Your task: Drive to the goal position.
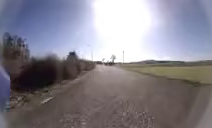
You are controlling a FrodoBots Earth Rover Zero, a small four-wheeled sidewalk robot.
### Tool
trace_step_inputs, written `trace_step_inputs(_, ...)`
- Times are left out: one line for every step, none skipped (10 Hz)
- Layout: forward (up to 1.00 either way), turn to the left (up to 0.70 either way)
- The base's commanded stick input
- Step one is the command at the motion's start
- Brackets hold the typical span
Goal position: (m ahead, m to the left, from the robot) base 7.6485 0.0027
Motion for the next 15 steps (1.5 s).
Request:
trace_step_inputs(1.00, 0.00)
trace_step_inputs(1.00, 0.00)
trace_step_inputs(1.00, 0.00)
trace_step_inputs(1.00, 0.00)
trace_step_inputs(1.00, 0.00)
trace_step_inputs(1.00, 0.00)
trace_step_inputs(1.00, 0.00)
trace_step_inputs(1.00, -0.08)
trace_step_inputs(1.00, -0.17)
trace_step_inputs(1.00, -0.25)
trace_step_inputs(1.00, -0.33)
trace_step_inputs(1.00, -0.36)
trace_step_inputs(1.00, -0.18)
trace_step_inputs(1.00, 0.00)
trace_step_inputs(1.00, 0.00)
